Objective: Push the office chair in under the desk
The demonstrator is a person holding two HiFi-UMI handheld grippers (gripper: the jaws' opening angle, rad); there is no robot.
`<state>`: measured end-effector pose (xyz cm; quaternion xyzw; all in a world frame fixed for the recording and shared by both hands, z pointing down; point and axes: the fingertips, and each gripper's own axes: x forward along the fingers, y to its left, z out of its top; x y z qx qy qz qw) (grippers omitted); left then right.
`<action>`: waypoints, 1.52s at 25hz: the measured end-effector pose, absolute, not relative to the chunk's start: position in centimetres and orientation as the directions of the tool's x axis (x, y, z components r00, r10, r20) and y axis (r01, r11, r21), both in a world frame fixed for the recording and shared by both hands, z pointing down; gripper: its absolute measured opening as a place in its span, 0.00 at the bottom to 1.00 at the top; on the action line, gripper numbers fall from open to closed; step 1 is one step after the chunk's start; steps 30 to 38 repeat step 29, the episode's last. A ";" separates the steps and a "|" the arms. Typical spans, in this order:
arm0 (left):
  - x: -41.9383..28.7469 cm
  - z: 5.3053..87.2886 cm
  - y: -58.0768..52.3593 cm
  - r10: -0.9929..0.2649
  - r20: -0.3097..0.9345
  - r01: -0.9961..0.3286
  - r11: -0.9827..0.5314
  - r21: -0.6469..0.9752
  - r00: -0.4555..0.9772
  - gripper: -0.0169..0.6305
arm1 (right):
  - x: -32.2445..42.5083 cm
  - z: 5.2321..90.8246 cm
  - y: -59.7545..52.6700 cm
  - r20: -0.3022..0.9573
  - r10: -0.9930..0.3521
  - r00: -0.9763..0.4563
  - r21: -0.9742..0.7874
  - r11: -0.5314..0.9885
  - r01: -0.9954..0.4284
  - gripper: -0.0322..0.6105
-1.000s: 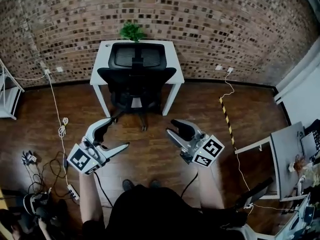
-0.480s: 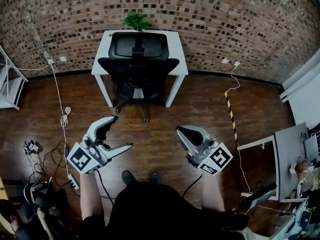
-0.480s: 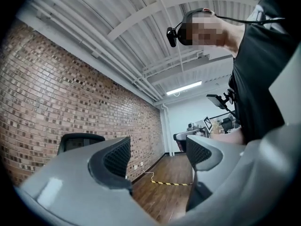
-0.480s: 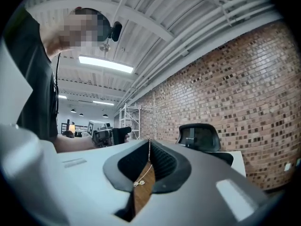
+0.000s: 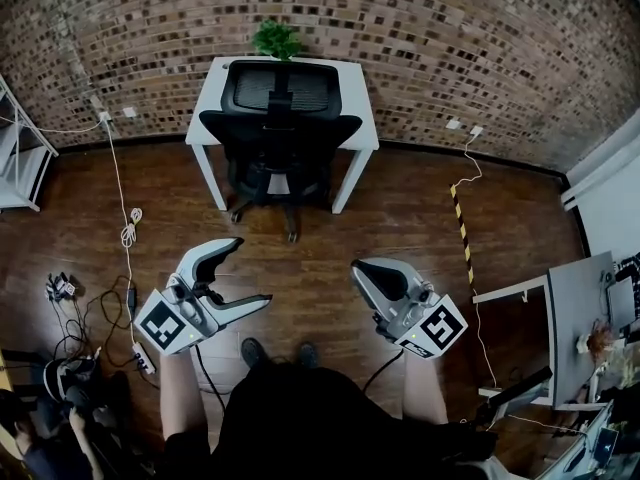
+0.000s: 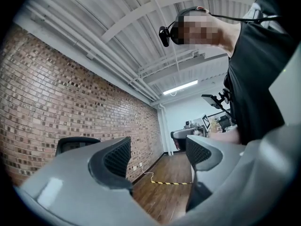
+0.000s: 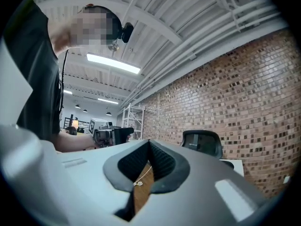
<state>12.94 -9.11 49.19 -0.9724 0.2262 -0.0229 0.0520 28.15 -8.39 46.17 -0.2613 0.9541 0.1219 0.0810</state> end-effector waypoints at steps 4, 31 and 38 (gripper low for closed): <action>13.3 49.4 -8.4 -0.443 0.019 -0.439 -0.893 -0.104 0.896 0.75 | 28.1 46.3 -7.7 -0.219 -0.460 -0.861 0.210 0.839 -0.502 0.05; 17.1 49.8 -5.8 -0.449 0.019 -0.445 -0.890 -0.105 0.893 0.74 | 30.9 47.2 -4.9 -0.252 -0.411 -0.876 0.202 0.863 -0.463 0.05; 17.1 49.8 -5.8 -0.449 0.019 -0.445 -0.890 -0.105 0.893 0.74 | 30.9 47.2 -4.9 -0.252 -0.411 -0.876 0.202 0.863 -0.463 0.05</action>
